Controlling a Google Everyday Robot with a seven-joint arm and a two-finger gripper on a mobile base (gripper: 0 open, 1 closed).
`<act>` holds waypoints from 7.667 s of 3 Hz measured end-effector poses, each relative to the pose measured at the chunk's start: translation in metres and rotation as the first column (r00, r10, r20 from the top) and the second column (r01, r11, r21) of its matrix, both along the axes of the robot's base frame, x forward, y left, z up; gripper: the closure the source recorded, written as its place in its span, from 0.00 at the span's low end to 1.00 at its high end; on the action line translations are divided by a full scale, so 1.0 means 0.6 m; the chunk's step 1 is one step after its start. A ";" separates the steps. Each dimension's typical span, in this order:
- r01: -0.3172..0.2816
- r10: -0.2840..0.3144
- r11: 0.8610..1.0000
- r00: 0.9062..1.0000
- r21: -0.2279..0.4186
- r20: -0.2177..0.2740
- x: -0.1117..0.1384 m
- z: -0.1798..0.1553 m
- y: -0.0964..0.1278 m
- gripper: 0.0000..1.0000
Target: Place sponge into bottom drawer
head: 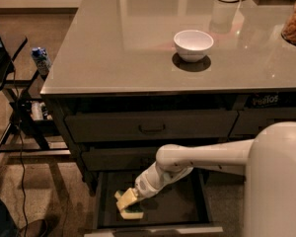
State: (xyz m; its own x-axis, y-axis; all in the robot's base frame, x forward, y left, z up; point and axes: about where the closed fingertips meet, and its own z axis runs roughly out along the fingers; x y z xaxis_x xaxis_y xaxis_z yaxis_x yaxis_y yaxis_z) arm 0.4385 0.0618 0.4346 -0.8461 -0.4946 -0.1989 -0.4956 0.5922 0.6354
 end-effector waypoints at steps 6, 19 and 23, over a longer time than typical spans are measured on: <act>0.320 -0.304 0.943 0.939 0.088 -0.162 0.062 -0.322 0.004 1.00; 0.515 -0.517 0.856 0.852 -0.039 -0.082 0.128 -0.483 0.019 0.58; 0.515 -0.516 0.856 0.852 -0.039 -0.083 0.128 -0.483 0.019 0.00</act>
Offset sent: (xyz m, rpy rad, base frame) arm 0.0184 -0.0170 -0.1200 0.0533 0.0901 -0.2069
